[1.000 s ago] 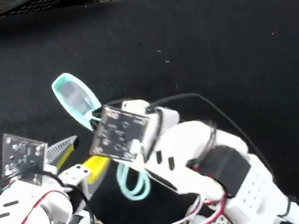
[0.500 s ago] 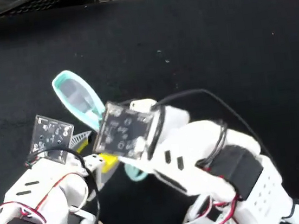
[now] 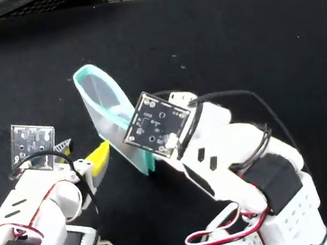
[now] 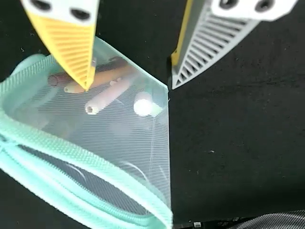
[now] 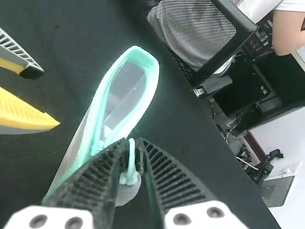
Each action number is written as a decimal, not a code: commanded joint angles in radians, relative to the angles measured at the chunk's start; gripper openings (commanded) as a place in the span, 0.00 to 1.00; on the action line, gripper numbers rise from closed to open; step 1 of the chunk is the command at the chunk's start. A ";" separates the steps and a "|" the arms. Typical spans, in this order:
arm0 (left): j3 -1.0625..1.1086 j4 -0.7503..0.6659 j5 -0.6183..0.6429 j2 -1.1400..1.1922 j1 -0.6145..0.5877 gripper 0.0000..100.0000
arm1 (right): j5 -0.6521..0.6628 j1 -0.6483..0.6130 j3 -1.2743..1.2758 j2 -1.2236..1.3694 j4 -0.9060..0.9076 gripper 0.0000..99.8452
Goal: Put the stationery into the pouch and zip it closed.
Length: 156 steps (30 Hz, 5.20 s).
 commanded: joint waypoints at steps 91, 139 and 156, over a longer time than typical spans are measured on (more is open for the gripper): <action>0.200 -0.247 -0.140 -0.324 0.188 0.05 | -0.133 -0.204 0.154 -0.056 -0.101 0.04; 0.222 -0.219 -0.129 -0.189 0.294 0.05 | -0.321 -0.201 0.325 -0.154 -0.183 0.17; 0.203 -0.169 -0.129 -0.189 0.295 0.05 | -0.313 -0.087 0.456 -0.154 -0.400 0.02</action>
